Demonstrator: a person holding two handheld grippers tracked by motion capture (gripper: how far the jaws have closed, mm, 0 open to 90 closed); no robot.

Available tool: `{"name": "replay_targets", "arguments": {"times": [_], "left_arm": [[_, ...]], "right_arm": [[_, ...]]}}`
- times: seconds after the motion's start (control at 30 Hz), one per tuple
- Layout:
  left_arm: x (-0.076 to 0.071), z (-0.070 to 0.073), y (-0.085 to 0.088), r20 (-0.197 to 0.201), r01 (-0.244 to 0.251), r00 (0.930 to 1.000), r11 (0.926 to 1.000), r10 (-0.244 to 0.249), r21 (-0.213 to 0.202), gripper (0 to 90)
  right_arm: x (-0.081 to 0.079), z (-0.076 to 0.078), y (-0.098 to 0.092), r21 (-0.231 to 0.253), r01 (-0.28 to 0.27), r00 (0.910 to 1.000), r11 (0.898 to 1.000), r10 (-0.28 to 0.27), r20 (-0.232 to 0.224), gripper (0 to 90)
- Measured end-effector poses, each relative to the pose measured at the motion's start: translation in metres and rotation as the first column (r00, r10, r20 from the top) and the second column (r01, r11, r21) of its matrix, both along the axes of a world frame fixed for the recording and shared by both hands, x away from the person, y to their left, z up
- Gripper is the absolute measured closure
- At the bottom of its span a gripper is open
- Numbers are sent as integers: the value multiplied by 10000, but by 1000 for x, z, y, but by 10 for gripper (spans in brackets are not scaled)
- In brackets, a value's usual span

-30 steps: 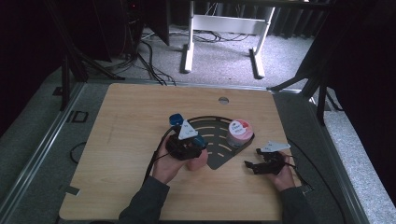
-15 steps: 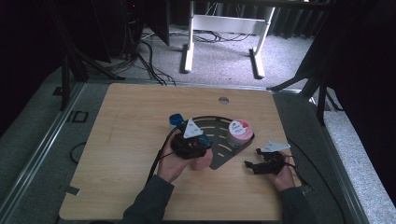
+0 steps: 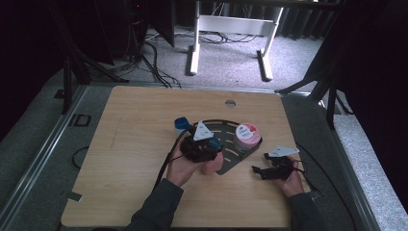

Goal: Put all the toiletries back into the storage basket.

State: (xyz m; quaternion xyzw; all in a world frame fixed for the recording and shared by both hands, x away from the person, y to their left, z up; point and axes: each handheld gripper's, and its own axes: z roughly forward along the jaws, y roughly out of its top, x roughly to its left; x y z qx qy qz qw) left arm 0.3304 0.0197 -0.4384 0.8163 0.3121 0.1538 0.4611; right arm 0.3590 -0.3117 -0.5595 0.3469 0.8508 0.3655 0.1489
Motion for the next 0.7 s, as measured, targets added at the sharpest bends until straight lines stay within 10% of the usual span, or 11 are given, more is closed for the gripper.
{"name": "replay_targets", "arguments": {"times": [0.7], "left_arm": [[11, 1, -13, -11, -89, 10000, 10000, 89, -7, 528]], "right_arm": [[0, 0, 0, -23, -7, 10000, 10000, 7, -7, 183]]}}
